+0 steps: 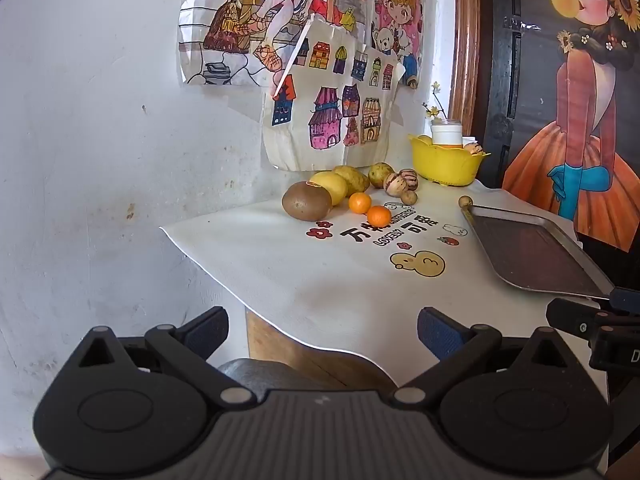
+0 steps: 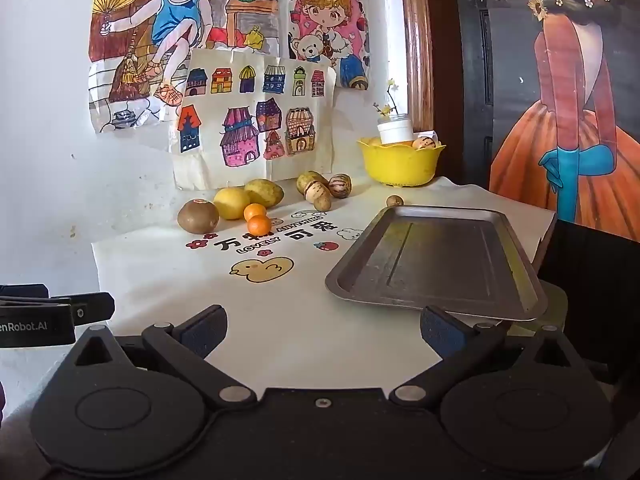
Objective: Organize fruits
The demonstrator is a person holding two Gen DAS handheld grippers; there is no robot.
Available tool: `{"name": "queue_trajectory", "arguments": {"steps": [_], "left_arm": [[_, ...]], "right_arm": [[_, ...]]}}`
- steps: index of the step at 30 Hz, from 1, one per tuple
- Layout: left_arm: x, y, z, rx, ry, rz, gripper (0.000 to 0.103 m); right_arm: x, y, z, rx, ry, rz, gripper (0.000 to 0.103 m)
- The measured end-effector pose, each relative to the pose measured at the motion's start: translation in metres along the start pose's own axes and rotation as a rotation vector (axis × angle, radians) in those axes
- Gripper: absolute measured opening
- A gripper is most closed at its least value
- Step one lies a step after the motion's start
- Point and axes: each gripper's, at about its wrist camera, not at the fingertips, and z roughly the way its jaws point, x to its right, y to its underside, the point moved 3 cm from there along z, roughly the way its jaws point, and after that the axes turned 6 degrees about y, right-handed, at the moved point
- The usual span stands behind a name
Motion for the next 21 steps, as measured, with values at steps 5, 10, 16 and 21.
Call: {"name": "queue_trajectory", "arguments": {"steps": [5,10,16,21], "left_arm": [[0.001,0.0,0.0,0.003,0.002,-0.005,0.103],[-0.005,0.001,0.001,0.002,0.006,-0.013,0.103],[-0.003,0.0,0.003,0.001,0.007,-0.013,0.103],[-0.001,0.001,0.0,-0.001,0.005,-0.013,0.103]], "right_arm": [[-0.001,0.0,0.001,-0.002,-0.002,-0.005,0.103],[-0.001,-0.001,-0.001,-0.005,0.0,-0.004,0.103],[0.0,0.002,0.005,-0.024,0.008,-0.007,0.103],[0.0,0.002,0.004,-0.028,0.008,-0.004,0.103]]}}
